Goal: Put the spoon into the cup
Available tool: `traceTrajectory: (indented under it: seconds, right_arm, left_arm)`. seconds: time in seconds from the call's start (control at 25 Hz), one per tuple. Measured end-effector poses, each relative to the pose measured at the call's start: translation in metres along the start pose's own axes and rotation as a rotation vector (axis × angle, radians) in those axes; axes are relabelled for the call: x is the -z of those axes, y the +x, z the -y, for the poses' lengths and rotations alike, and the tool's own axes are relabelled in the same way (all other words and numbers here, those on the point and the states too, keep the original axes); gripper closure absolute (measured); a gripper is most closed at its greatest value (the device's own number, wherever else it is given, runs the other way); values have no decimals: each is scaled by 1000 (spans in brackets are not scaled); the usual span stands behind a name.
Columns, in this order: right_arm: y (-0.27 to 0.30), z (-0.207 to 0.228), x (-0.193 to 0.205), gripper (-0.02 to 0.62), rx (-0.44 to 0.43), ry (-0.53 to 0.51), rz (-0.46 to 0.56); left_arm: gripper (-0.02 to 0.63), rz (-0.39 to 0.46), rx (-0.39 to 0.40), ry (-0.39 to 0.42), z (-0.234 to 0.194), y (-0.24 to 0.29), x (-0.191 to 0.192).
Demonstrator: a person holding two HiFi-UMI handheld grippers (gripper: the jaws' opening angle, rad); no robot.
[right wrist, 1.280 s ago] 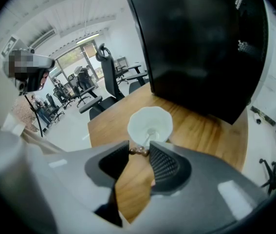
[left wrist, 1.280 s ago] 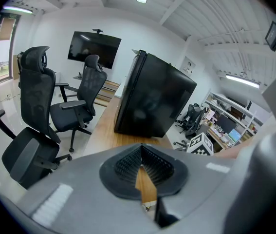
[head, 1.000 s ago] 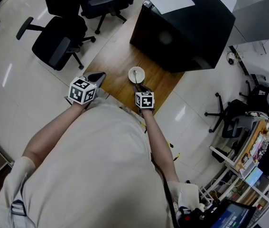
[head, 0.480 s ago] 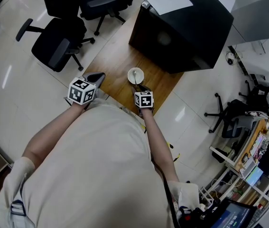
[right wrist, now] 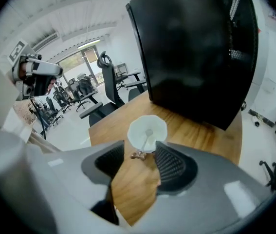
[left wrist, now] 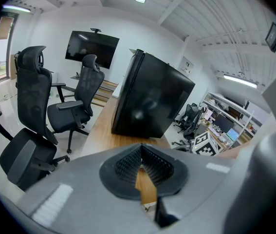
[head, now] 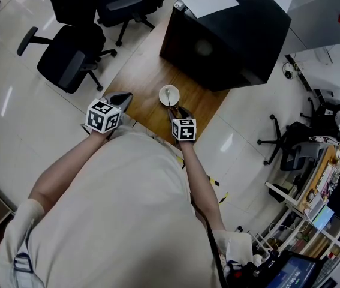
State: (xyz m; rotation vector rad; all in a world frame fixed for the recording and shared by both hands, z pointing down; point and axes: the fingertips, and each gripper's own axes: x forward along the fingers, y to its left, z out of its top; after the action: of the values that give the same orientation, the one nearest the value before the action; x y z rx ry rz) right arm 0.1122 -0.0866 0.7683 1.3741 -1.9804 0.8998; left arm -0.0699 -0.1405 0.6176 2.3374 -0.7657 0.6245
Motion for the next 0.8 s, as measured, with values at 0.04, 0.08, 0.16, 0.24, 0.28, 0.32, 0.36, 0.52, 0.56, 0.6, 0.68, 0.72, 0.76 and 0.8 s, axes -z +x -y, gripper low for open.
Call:
traceTrajectory:
  seconds: [0.04,0.08,0.16,0.24,0.28,0.32,0.36,0.52,0.56,0.6,0.68,0.72,0.76,0.8]
  right_arm:
    - [-4,0,-1,400,1,4,14]
    - [-8,-1,-3,400,1,8,27]
    - [-15,-3,-4,400,-3,21,51]
    - [-23,-5,-5,400,-7,25,73]
    - [-28,-6,-6,400,-6,24,84]
    - [-32,-7,-7,400,-4,27,98]
    - [-36,-8,-9,400,-2,42,114]
    - [-50,-19,-37,400,-16,220,214]
    - [-54,-25,-50,400,-8,230,242]
    - [-59,-30,-65,400,7,213,270]
    - [-76,-37,-93,411,29,158,326]
    - [-86,-40,-104,411,30,142,349]
    - [-95,-42,-113,411,30,135,369]
    - [-103,-43,-120,411,32,134,384]
  left_arm:
    - [606,0,2,1,0,0,0]
    - [606,-1,5,3,1,1,0]
    - [606,-3,10,6,2,2,0]
    - [606,-6,19,12,4,3,1]
    - [606,-8,25,15,5,3,1]
    - [606,-10,31,19,6,4,1]
    - [606,-11,37,22,7,4,2]
    - [606,-10,50,32,-5,-3,4]
    - [606,-4,53,43,-10,-6,1]
    - [606,7,58,59,-13,-7,-6]
    - [606,34,73,85,-9,-8,-23]
    - [606,45,82,93,-4,-7,-30]
    - [606,55,93,98,3,-6,-37]
    - [606,61,107,100,8,-5,-43]
